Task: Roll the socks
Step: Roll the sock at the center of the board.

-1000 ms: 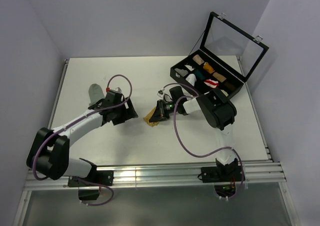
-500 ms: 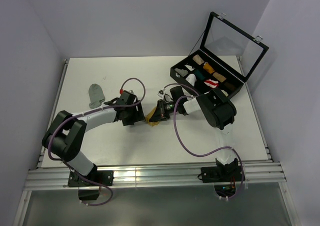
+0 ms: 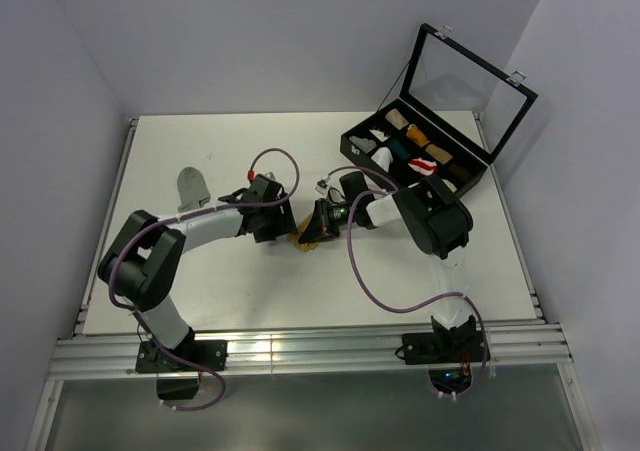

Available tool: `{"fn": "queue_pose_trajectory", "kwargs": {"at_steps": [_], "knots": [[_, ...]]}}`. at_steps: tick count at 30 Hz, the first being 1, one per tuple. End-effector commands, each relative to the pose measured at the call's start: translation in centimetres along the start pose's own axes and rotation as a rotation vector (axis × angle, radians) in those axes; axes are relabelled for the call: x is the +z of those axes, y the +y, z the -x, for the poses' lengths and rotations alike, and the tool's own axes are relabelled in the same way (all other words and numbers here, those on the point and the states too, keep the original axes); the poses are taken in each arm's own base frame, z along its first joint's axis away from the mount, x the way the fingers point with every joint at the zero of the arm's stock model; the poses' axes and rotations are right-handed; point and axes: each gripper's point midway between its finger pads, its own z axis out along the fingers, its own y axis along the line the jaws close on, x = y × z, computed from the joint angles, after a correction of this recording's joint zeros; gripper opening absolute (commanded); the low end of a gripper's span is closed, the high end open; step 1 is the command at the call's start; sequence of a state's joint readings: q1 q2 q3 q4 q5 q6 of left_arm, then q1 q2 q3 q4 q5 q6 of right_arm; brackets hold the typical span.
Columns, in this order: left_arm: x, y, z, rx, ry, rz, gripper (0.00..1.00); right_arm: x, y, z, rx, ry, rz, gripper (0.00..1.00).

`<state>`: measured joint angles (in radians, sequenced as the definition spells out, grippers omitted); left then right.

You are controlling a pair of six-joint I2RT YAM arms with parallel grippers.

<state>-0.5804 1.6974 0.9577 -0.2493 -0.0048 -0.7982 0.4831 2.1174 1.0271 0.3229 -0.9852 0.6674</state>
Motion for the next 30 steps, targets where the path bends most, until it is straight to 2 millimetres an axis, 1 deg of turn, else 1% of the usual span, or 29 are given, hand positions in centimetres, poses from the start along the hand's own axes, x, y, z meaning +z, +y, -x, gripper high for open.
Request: {"fn": "queue_pose_trajectory", "kwargs": {"at_steps": [1, 7, 8, 10, 12, 16, 22, 26, 28, 29, 30], "knots": [[0.4, 1.0, -0.9, 0.023, 0.014, 0.062, 0.7, -0.1, -1.0, 0.8, -0.005, -0.029, -0.051, 0.0], [0.3, 1.8, -1.6, 0.049, 0.03, 0.114, 0.68, -0.2, -0.9, 1.0, -0.011, -0.031, -0.054, 0.0], [-0.1, 1.5, -1.3, 0.046, 0.014, 0.101, 0.68, -0.3, -0.7, 1.0, -0.014, -0.032, -0.054, 0.0], [-0.7, 1.6, -1.0, 0.038, -0.013, 0.094, 0.68, -0.3, -0.7, 1.0, -0.015, -0.034, -0.056, 0.0], [-1.6, 0.9, -0.1, 0.034, -0.051, 0.068, 0.69, -0.3, -0.8, 1.0, -0.015, -0.034, -0.054, 0.0], [-2.3, 0.5, 0.6, 0.052, -0.07, 0.058, 0.69, -0.3, -0.7, 1.0, -0.018, -0.034, -0.054, 0.0], [-1.9, 0.2, 0.1, 0.073, -0.044, 0.046, 0.68, -0.4, -0.8, 1.0, -0.026, -0.036, -0.066, 0.0], [-1.0, 0.3, -0.6, 0.096, -0.02, 0.079, 0.66, -0.4, -0.8, 1.1, -0.026, -0.036, -0.068, 0.0], [-0.7, 0.2, -0.5, 0.099, -0.023, 0.088, 0.65, -0.4, -0.8, 1.1, -0.028, -0.037, -0.071, 0.0], [-0.5, 0.4, -0.7, 0.102, -0.013, 0.101, 0.62, -0.5, -0.7, 1.2, -0.031, -0.038, -0.074, 0.01], [-0.3, 0.5, -0.5, 0.102, -0.023, 0.115, 0.61, -0.5, -0.8, 1.2, -0.032, -0.038, -0.08, 0.01]]}}
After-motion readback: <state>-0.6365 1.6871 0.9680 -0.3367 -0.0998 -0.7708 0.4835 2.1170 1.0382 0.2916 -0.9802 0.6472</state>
